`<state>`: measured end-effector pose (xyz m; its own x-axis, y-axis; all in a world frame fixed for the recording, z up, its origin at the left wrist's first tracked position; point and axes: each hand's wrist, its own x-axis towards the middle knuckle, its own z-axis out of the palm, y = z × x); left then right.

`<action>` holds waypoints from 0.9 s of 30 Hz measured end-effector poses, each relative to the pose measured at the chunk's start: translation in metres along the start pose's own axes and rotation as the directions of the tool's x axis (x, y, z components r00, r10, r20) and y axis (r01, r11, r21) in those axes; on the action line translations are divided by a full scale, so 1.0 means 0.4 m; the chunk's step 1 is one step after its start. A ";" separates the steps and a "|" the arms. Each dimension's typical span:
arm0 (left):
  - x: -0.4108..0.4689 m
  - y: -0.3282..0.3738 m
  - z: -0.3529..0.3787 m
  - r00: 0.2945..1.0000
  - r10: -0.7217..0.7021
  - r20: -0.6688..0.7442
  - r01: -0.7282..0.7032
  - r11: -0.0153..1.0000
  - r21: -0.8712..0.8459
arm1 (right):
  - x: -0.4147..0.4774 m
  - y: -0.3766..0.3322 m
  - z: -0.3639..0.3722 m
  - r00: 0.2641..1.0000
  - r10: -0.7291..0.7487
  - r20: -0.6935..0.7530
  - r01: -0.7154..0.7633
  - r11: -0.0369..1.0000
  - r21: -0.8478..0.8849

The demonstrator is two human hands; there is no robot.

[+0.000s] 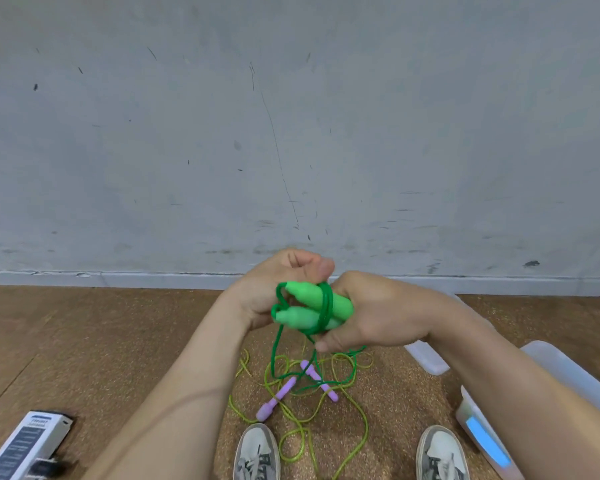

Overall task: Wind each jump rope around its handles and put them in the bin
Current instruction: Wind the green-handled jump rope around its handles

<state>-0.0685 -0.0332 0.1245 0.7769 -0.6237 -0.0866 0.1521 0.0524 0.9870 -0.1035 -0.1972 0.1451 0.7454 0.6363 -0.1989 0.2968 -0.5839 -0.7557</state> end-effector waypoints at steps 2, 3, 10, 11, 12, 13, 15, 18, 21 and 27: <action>0.012 0.006 0.027 0.997 -0.015 -0.076 0.004 0.989 -0.146 | -0.001 0.007 -0.001 0.999 -0.005 -0.045 0.016 0.971 0.239; 0.020 0.006 0.036 0.991 -0.033 -0.128 0.007 0.980 -0.198 | 0.000 0.009 -0.002 0.998 0.001 -0.061 0.019 0.946 0.325; 0.040 -0.015 0.038 0.968 0.038 -0.249 -0.014 0.995 0.098 | 0.013 0.031 -0.039 0.931 0.272 -0.244 -0.062 0.777 0.627; 0.040 -0.016 0.036 0.965 0.042 -0.260 0.004 0.985 0.173 | 0.015 0.039 -0.042 0.914 0.311 -0.261 -0.087 0.778 0.622; 0.042 -0.017 0.034 0.960 0.046 -0.277 0.027 0.967 0.254 | 0.019 0.044 -0.043 0.896 0.348 -0.276 -0.113 0.780 0.616; 0.043 -0.018 0.034 0.952 0.059 -0.299 0.054 0.934 0.354 | 0.023 0.051 -0.043 0.882 0.372 -0.290 -0.131 0.784 0.607; 0.043 -0.022 0.033 0.937 0.112 -0.332 0.116 0.796 0.595 | 0.032 0.061 -0.041 0.851 0.416 -0.320 -0.165 0.790 0.590; 0.035 -0.022 0.038 0.939 0.165 -0.302 0.176 0.522 0.834 | 0.044 0.080 -0.047 0.771 0.483 -0.415 -0.227 0.818 0.529; 0.021 -0.009 0.053 0.946 0.211 -0.244 0.181 0.281 0.943 | 0.053 0.103 -0.059 0.657 0.500 -0.564 -0.387 0.866 0.316; 0.020 0.023 0.096 0.915 0.400 -0.052 0.047 0.023 0.999 | 0.060 0.095 -0.046 0.702 0.453 -0.549 -0.625 0.762 -0.170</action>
<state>-0.0843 -0.0678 0.1381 0.8037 -0.5091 0.3080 -0.5702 -0.8069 0.1543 -0.0634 -0.2136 0.1232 0.9857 -0.0947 -0.1393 -0.1380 -0.9282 -0.3456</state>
